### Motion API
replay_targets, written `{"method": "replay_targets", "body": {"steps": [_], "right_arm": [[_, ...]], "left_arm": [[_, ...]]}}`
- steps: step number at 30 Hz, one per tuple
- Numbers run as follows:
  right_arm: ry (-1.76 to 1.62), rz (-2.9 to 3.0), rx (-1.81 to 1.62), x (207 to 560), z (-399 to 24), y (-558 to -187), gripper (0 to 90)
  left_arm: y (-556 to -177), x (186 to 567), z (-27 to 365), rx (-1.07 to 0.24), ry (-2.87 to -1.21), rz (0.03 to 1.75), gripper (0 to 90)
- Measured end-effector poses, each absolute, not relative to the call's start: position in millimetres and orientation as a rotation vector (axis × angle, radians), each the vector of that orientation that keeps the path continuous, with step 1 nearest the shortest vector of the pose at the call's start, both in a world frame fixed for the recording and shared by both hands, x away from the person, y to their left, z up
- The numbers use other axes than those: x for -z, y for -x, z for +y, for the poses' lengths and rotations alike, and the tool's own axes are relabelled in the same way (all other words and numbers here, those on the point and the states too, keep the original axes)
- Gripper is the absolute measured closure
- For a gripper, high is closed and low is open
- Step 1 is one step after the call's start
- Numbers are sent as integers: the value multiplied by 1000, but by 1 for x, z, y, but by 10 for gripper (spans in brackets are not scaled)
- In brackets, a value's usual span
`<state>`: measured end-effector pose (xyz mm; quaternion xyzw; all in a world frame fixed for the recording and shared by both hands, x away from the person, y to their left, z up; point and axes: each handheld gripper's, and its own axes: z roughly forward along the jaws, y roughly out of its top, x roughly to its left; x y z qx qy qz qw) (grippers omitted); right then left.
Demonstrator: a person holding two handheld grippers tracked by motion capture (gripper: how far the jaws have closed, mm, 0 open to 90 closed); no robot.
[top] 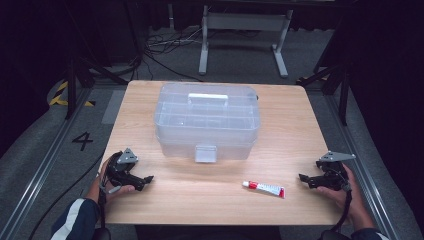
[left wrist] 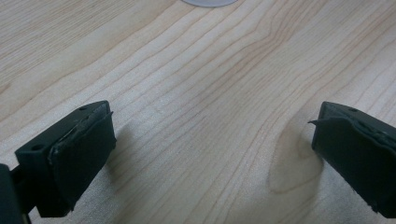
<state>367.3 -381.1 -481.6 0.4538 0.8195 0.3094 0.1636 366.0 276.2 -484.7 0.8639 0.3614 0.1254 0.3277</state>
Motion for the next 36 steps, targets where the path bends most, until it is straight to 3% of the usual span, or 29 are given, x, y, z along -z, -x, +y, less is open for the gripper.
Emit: {"method": "replay_targets", "body": {"steps": [3, 5, 16, 36], "right_arm": [[-1285, 2319, -920, 480, -383, -369, 201], [-1286, 2312, -964, 480, -385, -370, 164], [-1154, 2250, -1022, 443, -377, -378, 265], [-924, 2221, -1142, 365, -328, -408, 323]], "left_arm": [[-366, 485, 276, -335, -2263, 947, 0], [-366, 485, 276, -335, -2262, 947, 0], [-365, 485, 276, -332, -2259, 954, 2], [-365, 485, 276, -334, -2259, 955, 2]]}}
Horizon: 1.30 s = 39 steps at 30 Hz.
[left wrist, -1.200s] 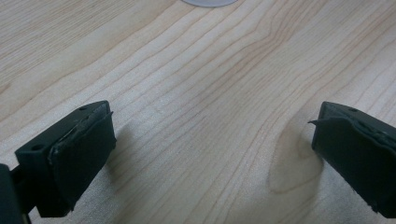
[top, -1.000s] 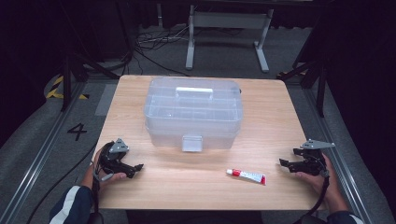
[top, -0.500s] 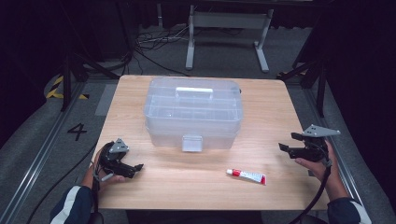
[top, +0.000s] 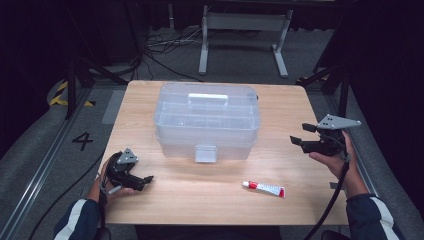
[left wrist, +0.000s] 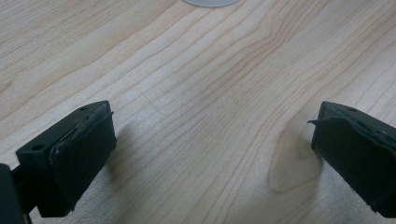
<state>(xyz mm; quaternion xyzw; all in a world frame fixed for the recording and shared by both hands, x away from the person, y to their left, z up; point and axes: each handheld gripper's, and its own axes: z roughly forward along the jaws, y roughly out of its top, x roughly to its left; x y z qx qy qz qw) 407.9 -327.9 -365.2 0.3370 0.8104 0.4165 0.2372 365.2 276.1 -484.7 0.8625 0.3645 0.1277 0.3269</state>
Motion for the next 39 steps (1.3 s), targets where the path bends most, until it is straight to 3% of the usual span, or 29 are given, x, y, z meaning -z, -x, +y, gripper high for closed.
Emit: {"method": "replay_targets", "body": {"steps": [11, 26, 29, 33, 35, 39], "right_arm": [[-766, 2234, -1159, 324, -282, -427, 354], [-632, 2331, -1170, 302, -209, -460, 409], [-607, 2364, -1138, 301, -191, -467, 418], [-588, 2391, -1111, 301, -174, -474, 433], [-580, 2402, -1106, 300, -165, -477, 444], [-569, 2412, -1082, 295, -150, -484, 471]], "left_arm": [[-365, 485, 276, -335, -2259, 955, 2], [-372, 483, 274, -331, -2266, 967, 7], [-378, 481, 270, -320, -2264, 958, 65], [-387, 476, 266, -273, -2254, 916, 214], [-393, 475, 263, -308, -2266, 930, 174], [-402, 468, 258, -333, -2234, 917, 187]]}}
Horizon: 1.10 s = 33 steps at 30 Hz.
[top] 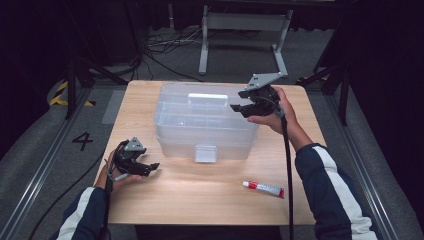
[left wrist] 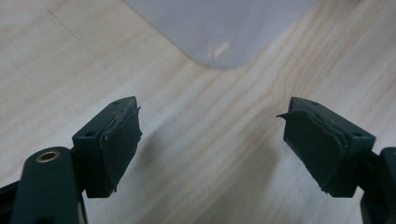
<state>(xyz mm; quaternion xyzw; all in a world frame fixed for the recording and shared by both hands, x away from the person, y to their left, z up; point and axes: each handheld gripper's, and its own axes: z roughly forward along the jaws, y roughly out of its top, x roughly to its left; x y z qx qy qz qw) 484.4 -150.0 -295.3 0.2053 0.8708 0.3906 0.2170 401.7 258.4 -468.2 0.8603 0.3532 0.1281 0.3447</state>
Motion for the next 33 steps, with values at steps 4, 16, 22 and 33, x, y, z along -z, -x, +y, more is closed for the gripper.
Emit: {"method": "replay_targets", "body": {"steps": [4, 16, 22, 33], "right_arm": [[-563, 2429, -1076, 291, -141, -490, 497], [-570, 2483, -996, 297, -117, -503, 591], [-554, 2499, -995, 299, -112, -502, 716], [-553, 2501, -1013, 301, -120, -497, 754]], "left_arm": [[-410, 459, 251, -343, -2199, 903, 184], [-426, 450, 228, -346, -2171, 822, 192], [-432, 448, 222, -359, -2171, 827, 138], [-425, 446, 215, -310, -2162, 823, 151]]}}
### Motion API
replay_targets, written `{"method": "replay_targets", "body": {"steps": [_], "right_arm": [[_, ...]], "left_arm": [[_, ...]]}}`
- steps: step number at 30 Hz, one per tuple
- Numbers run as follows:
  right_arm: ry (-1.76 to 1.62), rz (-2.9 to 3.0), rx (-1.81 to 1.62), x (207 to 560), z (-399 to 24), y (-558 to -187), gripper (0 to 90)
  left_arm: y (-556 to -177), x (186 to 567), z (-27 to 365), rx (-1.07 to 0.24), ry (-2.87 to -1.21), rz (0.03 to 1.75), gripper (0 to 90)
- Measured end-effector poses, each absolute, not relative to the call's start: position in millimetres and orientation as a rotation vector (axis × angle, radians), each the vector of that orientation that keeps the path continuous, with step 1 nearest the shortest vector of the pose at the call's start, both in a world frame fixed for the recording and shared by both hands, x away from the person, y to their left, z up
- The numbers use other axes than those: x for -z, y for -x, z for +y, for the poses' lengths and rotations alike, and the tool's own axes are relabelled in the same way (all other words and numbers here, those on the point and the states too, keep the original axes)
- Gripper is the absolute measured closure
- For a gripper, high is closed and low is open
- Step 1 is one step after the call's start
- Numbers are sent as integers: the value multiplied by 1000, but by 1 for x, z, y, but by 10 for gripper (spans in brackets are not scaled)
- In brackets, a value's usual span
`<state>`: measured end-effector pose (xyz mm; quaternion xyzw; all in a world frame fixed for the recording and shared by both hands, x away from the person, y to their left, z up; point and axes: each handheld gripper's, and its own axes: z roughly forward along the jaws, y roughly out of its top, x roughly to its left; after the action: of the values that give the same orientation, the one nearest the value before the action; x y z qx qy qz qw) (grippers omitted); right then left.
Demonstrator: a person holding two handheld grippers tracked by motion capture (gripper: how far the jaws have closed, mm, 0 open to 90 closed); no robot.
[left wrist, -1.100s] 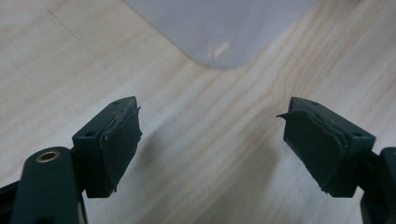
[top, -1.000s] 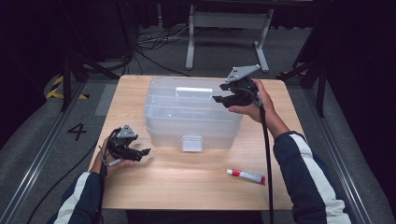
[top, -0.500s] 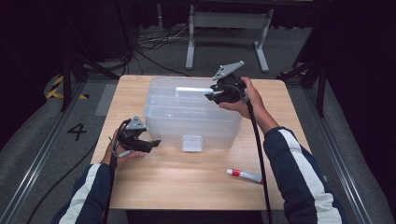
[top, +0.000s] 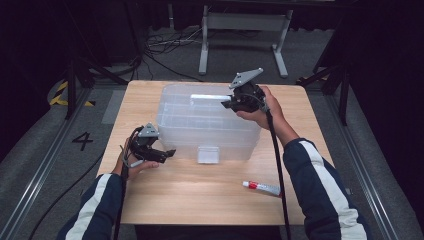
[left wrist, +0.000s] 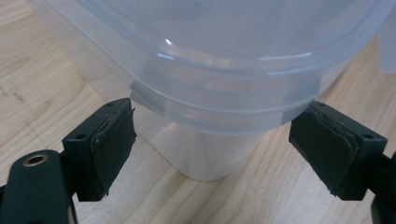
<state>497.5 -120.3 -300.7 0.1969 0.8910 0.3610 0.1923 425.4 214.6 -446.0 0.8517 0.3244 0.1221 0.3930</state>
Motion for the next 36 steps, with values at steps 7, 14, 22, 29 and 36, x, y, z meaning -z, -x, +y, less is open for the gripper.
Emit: {"method": "replay_targets", "body": {"steps": [7, 14, 22, 29, 36], "right_arm": [[-559, 2494, -1005, 301, -135, -488, 753], [-557, 2500, -985, 299, -146, -481, 753], [-578, 2517, -983, 296, -147, -484, 752], [-630, 2518, -988, 290, -147, -490, 749], [-678, 2530, -995, 284, -146, -497, 746]], "left_arm": [[-414, 439, 204, -303, -2160, 774, 155], [-407, 436, 195, -333, -2178, 751, 176], [-399, 428, 203, -356, -2166, 726, 249], [-393, 422, 215, -366, -2129, 743, 310], [-392, 412, 223, -373, -2089, 754, 458]]}}
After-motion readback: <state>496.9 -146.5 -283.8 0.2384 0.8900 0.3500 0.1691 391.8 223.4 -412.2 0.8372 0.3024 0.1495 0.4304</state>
